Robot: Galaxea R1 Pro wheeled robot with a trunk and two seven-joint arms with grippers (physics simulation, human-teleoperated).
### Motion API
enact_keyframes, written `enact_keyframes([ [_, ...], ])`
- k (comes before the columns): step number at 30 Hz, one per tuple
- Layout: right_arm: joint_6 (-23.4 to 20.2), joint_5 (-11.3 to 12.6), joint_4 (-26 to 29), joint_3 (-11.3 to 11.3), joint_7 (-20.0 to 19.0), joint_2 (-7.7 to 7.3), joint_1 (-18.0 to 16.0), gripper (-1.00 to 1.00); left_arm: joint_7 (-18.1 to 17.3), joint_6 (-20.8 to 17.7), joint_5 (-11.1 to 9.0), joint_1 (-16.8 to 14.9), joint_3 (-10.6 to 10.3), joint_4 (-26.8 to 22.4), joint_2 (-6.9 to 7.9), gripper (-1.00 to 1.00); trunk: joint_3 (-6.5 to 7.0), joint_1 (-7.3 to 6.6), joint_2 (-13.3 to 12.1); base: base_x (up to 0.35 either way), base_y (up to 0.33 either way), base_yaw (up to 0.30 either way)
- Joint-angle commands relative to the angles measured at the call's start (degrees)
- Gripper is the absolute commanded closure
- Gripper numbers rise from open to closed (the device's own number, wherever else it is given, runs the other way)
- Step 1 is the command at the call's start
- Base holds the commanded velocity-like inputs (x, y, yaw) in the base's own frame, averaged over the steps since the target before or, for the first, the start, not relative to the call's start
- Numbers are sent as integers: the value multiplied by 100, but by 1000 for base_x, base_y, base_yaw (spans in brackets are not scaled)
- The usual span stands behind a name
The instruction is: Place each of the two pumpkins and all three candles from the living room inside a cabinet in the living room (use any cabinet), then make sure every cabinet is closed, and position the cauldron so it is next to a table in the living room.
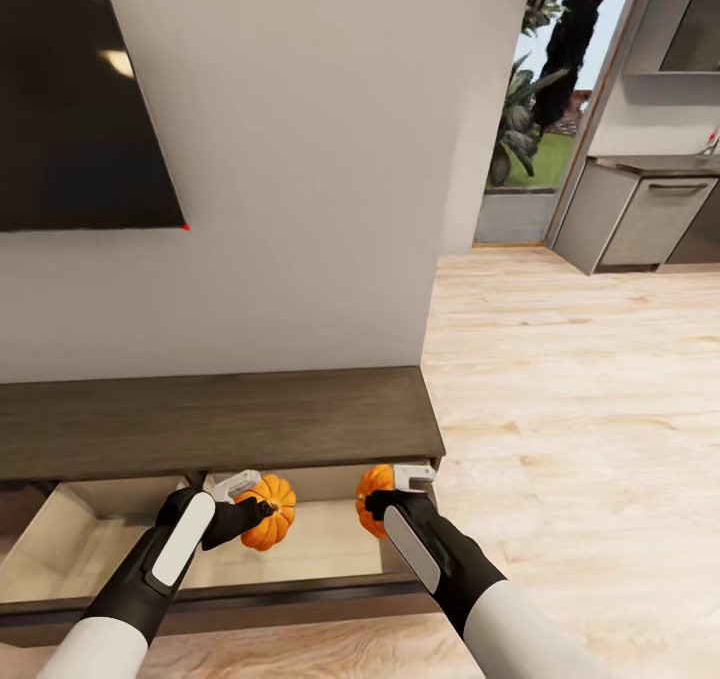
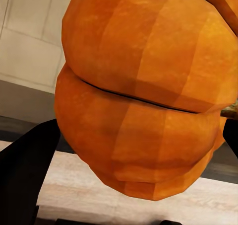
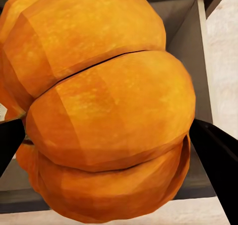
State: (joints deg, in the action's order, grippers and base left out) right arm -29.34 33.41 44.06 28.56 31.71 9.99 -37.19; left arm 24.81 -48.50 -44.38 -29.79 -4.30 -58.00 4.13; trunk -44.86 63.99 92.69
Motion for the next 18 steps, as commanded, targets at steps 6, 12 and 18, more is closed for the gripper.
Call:
enact_keyframes([
  [6, 112, -1, 6, 0, -7, 0, 1, 100, 15, -1, 8, -1, -1, 0, 0, 100, -108, 132, 242, 0, 0, 4],
  [12, 268, 3, 7, 0, -7, 0, 1, 100, 15, 5, 8, -1, -5, 1, 0, 100, -226, 264, 483, 0, 0, 194],
  [18, 285, 0, 7, 0, -187, 0, 1, 100, 13, -7, 6, -1, -5, 0, 0, 100, -229, 264, 483, 0, 0, 72],
])
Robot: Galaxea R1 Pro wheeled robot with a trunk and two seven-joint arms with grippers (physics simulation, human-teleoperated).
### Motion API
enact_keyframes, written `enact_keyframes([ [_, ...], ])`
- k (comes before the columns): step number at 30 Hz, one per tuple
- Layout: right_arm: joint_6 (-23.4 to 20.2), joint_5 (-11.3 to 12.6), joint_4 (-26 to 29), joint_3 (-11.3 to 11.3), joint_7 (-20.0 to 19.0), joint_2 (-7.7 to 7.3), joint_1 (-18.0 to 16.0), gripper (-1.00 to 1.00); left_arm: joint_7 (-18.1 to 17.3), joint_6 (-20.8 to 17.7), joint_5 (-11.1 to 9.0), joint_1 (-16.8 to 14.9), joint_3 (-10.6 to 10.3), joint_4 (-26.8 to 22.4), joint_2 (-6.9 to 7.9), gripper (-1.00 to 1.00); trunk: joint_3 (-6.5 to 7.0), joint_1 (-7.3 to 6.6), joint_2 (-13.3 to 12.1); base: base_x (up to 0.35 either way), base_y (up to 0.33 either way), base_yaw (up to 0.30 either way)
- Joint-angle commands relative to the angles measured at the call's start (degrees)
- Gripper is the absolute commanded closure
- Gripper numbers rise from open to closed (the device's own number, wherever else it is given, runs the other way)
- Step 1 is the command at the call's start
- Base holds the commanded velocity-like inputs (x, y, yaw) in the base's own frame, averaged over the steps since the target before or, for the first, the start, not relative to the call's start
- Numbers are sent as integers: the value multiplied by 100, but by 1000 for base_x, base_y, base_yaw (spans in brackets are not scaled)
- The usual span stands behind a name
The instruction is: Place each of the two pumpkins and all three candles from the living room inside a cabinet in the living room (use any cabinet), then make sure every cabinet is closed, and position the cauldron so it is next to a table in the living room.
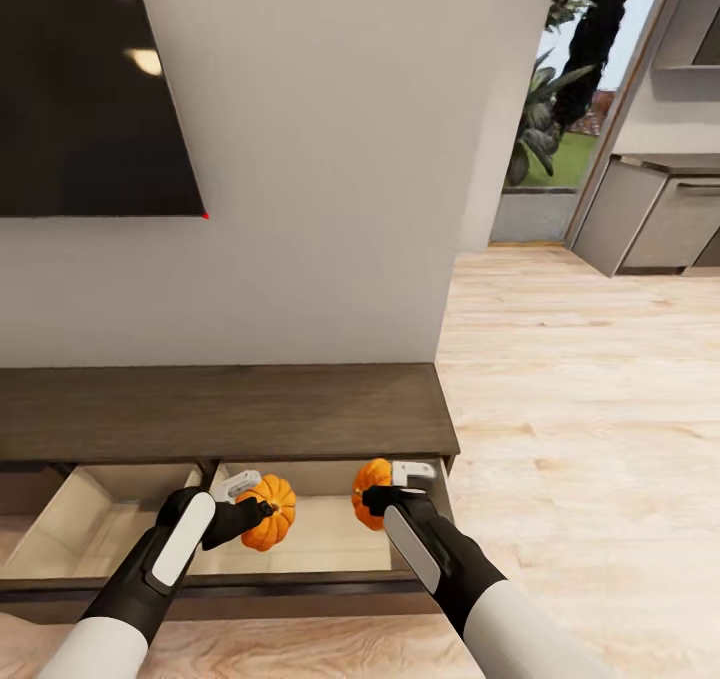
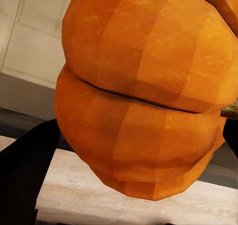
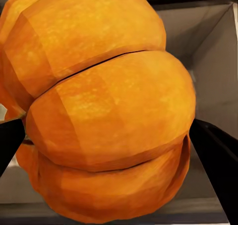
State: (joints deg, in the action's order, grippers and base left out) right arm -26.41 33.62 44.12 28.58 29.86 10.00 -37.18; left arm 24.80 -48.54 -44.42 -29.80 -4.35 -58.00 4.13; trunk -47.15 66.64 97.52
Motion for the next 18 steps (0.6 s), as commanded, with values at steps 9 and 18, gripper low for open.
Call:
enact_keyframes([
  [9, 3, -23, 0, -2, -180, 0, 0, 100, 7, 0, 13, 0, -4, 1, 0, 100, 0, 0, 0, 87, 0, 3],
  [18, 4, -23, 0, -2, -187, 0, 0, 100, 5, -5, 17, 0, -3, 1, 0, 100, 0, 0, 0, 87, 0, 0],
])
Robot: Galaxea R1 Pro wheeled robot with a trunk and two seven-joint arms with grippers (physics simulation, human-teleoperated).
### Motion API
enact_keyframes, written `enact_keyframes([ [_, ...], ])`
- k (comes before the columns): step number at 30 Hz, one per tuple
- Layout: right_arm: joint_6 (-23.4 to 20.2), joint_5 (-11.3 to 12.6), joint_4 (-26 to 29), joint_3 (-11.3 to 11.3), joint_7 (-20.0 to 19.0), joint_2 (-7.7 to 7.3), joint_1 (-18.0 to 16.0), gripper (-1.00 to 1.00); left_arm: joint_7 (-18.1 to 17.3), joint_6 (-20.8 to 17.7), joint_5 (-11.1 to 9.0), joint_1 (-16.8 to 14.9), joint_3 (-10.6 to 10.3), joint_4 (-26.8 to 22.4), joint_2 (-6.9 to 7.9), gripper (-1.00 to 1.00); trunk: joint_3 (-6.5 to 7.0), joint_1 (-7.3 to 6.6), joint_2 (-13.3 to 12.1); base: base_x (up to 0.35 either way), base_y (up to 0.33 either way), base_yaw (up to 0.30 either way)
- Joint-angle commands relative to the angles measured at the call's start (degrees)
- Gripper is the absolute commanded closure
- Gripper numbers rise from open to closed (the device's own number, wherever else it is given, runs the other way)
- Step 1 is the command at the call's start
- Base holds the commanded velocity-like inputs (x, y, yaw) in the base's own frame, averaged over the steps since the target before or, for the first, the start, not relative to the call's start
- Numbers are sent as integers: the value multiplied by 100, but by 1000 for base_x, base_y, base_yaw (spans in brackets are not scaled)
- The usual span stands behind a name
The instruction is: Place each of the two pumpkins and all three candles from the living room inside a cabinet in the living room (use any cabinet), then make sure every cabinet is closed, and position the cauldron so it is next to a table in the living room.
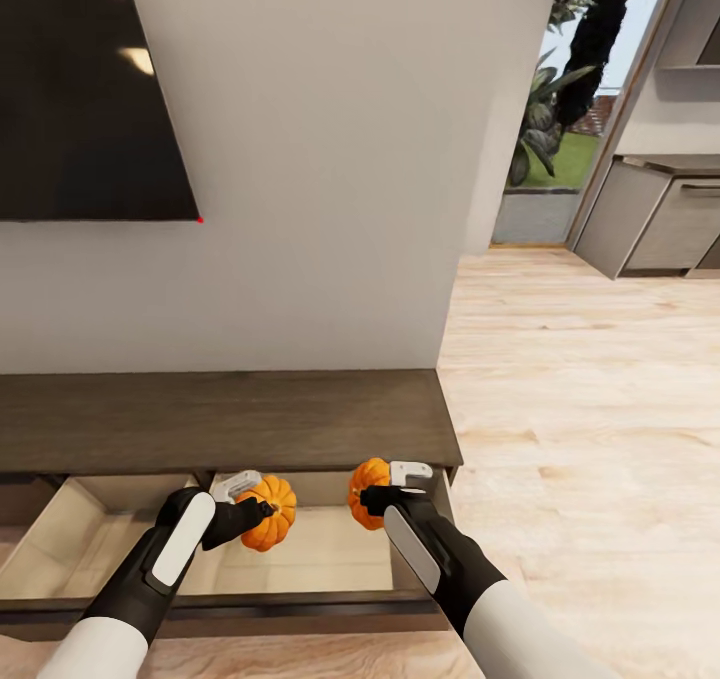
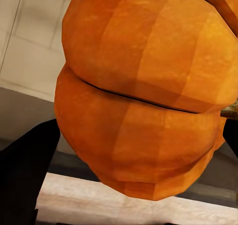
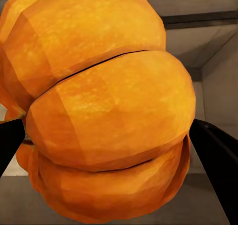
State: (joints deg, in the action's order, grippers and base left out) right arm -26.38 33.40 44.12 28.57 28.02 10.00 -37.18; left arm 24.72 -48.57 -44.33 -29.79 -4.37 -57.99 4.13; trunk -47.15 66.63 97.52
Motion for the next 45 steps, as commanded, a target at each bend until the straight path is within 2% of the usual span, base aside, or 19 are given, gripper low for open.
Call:
enact_keyframes([
  [1, -1, 0, 0, 0, -4, 0, 0, 100, 11, -5, 9, 0, 0, 1, 0, 100, 0, 0, 0, 40, 0, 0],
  [4, -21, 0, -6, 0, -6, 0, 0, 100, -4, -9, 8, 0, 1, 3, 7, 100, 0, 0, 0, 14, 0, 0],
  [8, -99, -1, -20, 2, 15, 0, -7, 100, -8, -11, 5, 0, -2, 7, 9, 100, -72, 88, 160, 3, 0, 0],
  [12, -527, 7, -21, -2, 19, 0, -9, 100, -4, -12, 7, 0, -3, 5, 9, 100, -144, 176, 321, 0, 0, 0],
  [16, -658, 9, -19, -8, 26, 0, -9, 100, 4, 9, 9, 0, -3, 6, 9, 100, -215, 264, 481, 0, 0, 0],
  [24, -633, 3, -19, -38, 7, 0, -3, 100, 7, 28, -3, 0, -3, 7, 3, 100, -359, 439, 802, 0, 0, 0],
  [28, -442, -3, -34, -31, 3, 0, 0, 100, 12, 32, -5, 0, -3, 7, -1, 100, -431, 527, 963, 0, 0, 0],
  [34, -378, -8, -37, -9, -2, 0, 0, 100, 17, 43, -5, 0, -11, 18, -8, 100, -539, 659, 1203, 0, 0, 0],
  [39, -314, -13, -39, -1, -4, 0, 0, 100, 29, 70, 20, -8, 3, 316, -20, 100, -628, 769, 1404, 0, 0, 0],
  [43, -305, -30, -43, 0, -5, 0, 0, 100, 32, 274, 28, -9, -1, 368, -59, 100, -700, 857, 1564, 0, 0, 0],
  [45, -303, -38, -44, 0, -2, 0, 0, 100, 38, 342, 58, -9, -69, 373, -105, 100, -736, 901, 1644, 0, 0, 0],
])
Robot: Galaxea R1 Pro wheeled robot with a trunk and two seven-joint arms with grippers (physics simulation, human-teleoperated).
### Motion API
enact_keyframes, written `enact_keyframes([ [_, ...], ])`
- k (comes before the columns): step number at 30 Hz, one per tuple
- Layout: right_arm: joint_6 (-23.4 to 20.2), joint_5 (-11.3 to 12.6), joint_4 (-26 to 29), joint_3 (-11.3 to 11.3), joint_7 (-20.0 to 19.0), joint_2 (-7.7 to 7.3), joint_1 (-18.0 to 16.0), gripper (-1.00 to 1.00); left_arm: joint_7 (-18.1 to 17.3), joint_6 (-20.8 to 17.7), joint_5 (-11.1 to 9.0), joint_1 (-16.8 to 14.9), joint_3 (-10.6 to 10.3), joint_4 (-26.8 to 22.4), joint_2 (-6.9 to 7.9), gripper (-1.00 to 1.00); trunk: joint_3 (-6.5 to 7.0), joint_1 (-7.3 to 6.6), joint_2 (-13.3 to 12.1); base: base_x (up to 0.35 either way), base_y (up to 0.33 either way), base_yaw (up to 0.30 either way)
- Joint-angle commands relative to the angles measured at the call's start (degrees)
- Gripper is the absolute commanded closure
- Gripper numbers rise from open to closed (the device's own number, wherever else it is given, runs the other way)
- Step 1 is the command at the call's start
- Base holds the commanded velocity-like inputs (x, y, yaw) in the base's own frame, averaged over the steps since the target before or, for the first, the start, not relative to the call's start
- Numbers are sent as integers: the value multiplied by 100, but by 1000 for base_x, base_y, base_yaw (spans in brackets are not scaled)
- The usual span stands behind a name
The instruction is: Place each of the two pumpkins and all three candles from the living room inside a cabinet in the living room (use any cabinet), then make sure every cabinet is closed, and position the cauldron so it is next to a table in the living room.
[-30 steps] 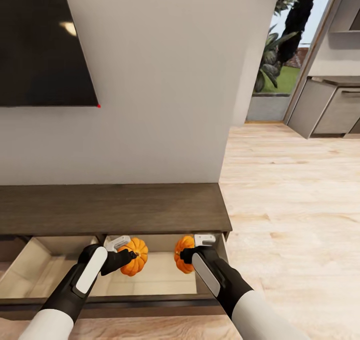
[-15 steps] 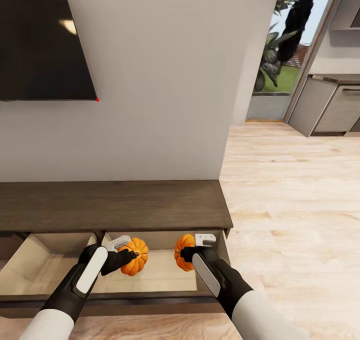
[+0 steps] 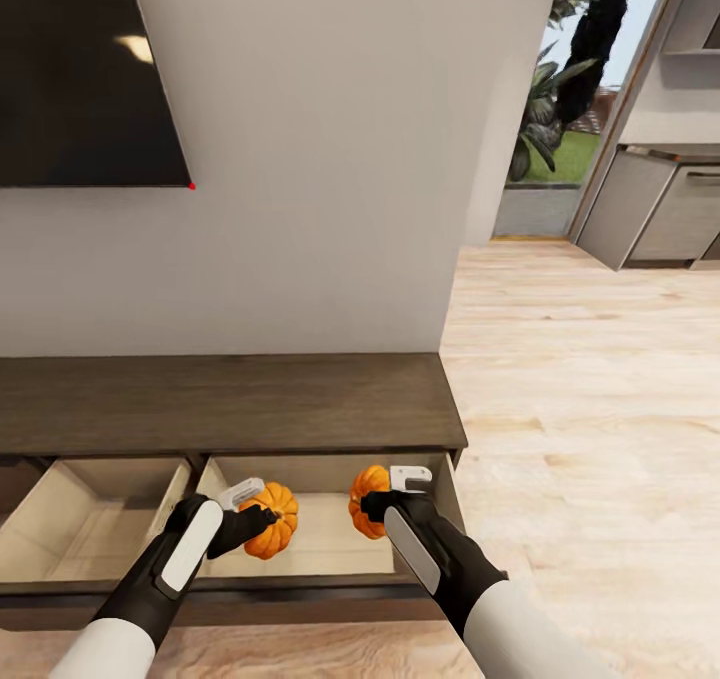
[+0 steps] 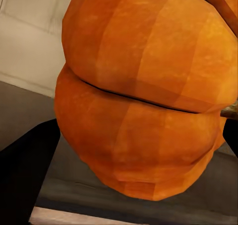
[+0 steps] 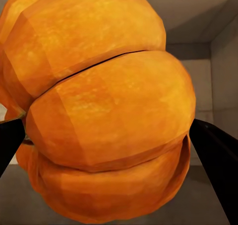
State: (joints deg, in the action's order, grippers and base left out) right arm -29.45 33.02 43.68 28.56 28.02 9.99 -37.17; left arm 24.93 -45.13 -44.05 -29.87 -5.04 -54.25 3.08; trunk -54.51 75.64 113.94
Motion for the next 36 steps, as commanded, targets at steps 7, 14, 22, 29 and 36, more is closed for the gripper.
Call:
enact_keyframes([
  [7, 9, -14, 1, 0, 1, 0, -1, 100, 28, 350, 96, -1, -299, 2, -43, 100, -126, 154, 282, 0, 0, 0],
  [14, 9, -15, 1, 0, 2, 0, -1, 100, 23, 491, 98, -1, -322, -13, -39, 100, -233, 286, 523, 0, 0, 0],
  [22, 9, -24, 1, 2, 0, 0, -1, 100, 12, 488, 94, -1, -330, -17, -36, 100, -233, 286, 523, 95, 89, 0],
  [29, 9, -24, 1, 1, 2, 0, -1, 100, 12, 480, 93, -1, -339, -15, -36, 100, -233, 286, 523, 17, 13, 0],
  [36, 3, -18, -6, 8, 2, 0, -1, 100, 3, 488, 90, -1, -331, -16, -36, 100, -233, 286, 523, 76, 39, 0],
])
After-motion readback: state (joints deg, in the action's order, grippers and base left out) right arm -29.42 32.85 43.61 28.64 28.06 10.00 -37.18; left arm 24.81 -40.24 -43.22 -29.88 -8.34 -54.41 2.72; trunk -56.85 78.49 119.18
